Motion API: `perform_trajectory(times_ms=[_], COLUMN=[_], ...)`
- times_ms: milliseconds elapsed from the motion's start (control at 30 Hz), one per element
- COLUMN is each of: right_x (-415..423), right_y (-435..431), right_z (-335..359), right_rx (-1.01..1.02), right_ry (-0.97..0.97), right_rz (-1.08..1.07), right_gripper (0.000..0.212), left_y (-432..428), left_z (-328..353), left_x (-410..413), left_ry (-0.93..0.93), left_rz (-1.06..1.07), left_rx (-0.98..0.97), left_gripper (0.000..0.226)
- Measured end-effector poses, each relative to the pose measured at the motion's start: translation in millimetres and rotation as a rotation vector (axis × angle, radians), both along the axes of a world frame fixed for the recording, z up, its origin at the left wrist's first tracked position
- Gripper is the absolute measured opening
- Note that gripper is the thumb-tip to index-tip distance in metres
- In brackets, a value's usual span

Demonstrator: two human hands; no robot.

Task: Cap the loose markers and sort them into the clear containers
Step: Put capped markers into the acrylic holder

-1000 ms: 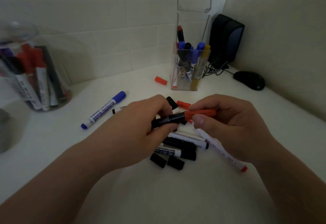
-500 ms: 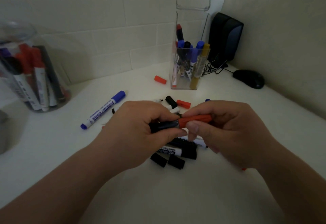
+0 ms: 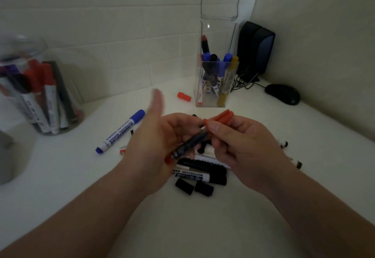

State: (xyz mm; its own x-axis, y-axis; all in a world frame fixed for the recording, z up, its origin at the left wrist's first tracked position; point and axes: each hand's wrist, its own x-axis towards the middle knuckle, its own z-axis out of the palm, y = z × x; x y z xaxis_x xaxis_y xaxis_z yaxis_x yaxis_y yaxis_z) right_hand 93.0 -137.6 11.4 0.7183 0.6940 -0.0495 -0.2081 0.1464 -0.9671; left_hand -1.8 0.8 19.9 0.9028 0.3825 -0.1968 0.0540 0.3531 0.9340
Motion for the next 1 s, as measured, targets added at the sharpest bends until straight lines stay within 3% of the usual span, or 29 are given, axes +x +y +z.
perform_trajectory(times_ms=[67,200,267,333,433,567,733,833,933,1000], right_x=[3,4,2,-1,-1,25,97,128,142,142], right_y=[1,1,0,-2,-4,7,43,68,82,83], right_z=[0,3,5,14,40,87,122,119,102,93], right_rx=[0.041,0.047,-0.043,-0.11,-0.137,-0.064,-0.065,-0.275,-0.66,-0.772], right_ry=[0.063,0.107,0.024,-0.081,-0.311,-0.787,-1.108,-1.191,-1.274,-1.251], right_rz=[-0.044,-0.085,-0.105,-0.146,-0.267,-0.527,-0.861,-0.821,-0.611,-0.497], right_gripper=[0.018,0.016,0.016,0.015,0.01,0.025,0.023,0.027,0.027,0.029], left_y=[9,24,23,25,32,38,44,52,58,60], left_z=[0,-4,-7,-11,-14,-18,-24,-23,-18,-18], left_x=[1,1,3,4,2,-5,0,-1,-4,-4], left_ry=[-0.01,-0.087,-0.16,-0.221,-0.252,-0.311,-0.284,-0.214,-0.214,-0.223], left_rz=[0.056,0.116,0.203,0.307,0.397,0.322,0.286,0.333,0.387,0.412], left_rx=[-0.309,-0.395,-0.288,-0.011,0.434,0.73,0.999,1.052,1.008,1.007], left_gripper=[0.102,0.096,0.068,0.028,0.035,0.029,0.058,0.063,0.056,0.055])
